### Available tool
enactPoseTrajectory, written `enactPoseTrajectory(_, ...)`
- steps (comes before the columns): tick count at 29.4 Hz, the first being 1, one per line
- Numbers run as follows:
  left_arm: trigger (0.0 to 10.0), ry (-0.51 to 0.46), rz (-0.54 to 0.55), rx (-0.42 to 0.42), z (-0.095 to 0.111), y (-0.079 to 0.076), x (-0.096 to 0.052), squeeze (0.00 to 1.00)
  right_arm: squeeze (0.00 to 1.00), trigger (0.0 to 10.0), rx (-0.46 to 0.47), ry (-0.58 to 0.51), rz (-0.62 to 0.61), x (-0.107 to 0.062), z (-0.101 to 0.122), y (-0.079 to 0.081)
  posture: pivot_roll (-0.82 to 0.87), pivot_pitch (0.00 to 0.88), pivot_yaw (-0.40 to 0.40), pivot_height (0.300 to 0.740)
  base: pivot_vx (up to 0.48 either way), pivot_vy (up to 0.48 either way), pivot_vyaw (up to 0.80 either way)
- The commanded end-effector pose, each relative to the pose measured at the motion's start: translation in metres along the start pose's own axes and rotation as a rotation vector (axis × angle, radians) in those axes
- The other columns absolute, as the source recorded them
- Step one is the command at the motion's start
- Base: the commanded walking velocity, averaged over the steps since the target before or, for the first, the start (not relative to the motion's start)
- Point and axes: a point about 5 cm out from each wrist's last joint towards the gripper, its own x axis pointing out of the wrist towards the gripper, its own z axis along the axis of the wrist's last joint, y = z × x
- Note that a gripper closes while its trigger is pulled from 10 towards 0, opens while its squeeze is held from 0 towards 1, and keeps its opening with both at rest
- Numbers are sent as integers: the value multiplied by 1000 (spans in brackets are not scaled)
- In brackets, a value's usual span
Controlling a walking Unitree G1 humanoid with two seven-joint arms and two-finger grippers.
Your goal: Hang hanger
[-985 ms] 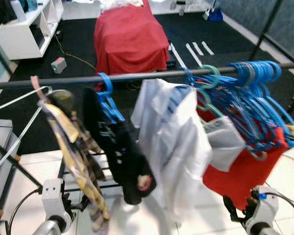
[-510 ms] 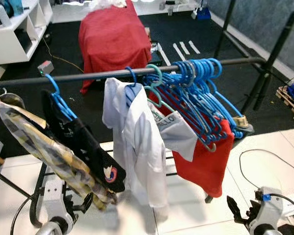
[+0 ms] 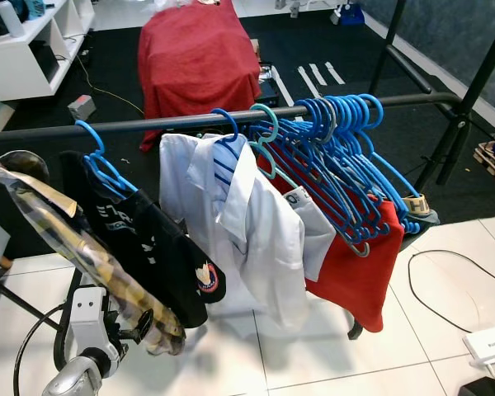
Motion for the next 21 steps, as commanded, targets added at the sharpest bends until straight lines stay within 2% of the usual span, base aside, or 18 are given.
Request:
enactPoseTrajectory(1,10000,15,11,13,-4,1,0,0,0,10000,101,-150,293,11,41,49,-121,165,24,740,0,0,0)
enactPoseTrajectory(2,10000,15,11,13,-4,1,0,0,0,10000,101,-150,293,11,41,49,-121,165,24,740,0,0,0)
enactPoseTrajectory(3,10000,11,11,10,-3,0,2,0,0,10000,132,-176,404,12,51,70,-120,162,24,740,0,0,0)
enactPoseTrajectory(4,10000,11,11,10,-3,0,2,0,0,10000,132,-176,404,12,51,70,-120,162,24,740,0,0,0)
enactPoseTrajectory(6,10000,-6,13,-2,1,-5,8,0,0,10000,142,-197,656,14,59,129,-99,156,28,740,0,0,0)
enactPoseTrajectory(7,10000,-6,13,-2,1,-5,8,0,0,10000,142,-197,656,14,59,129,-99,156,28,740,0,0,0)
enactPoseTrajectory(8,10000,-14,10,-3,4,-8,11,0,0,10000,130,-203,699,17,59,152,-88,157,34,740,0,0,0)
enactPoseTrajectory(9,10000,-14,10,-3,4,-8,11,0,0,10000,130,-203,699,17,59,152,-88,157,34,740,0,0,0)
enactPoseTrajectory(10,10000,-23,7,-3,7,-10,13,0,0,10000,62,-187,670,25,53,166,-78,159,36,740,0,0,0)
enactPoseTrajectory(13,10000,-23,7,-3,7,-10,13,0,0,10000,62,-187,670,25,53,166,-78,159,36,740,0,0,0)
enactPoseTrajectory(14,10000,-33,5,-3,9,-11,15,0,0,10000,54,-175,611,32,50,169,-67,166,41,740,0,0,0)
enactPoseTrajectory(17,10000,-39,6,-3,11,-10,15,0,0,10000,50,-171,580,37,50,171,-63,169,42,740,0,0,0)
enactPoseTrajectory(19,10000,-41,8,-2,11,-9,14,0,0,10000,67,-183,604,37,55,175,-63,174,42,740,0,0,0)
enactPoseTrajectory(21,10000,-38,13,1,9,-7,12,0,0,10000,94,-208,716,31,67,188,-63,181,44,740,0,0,0)
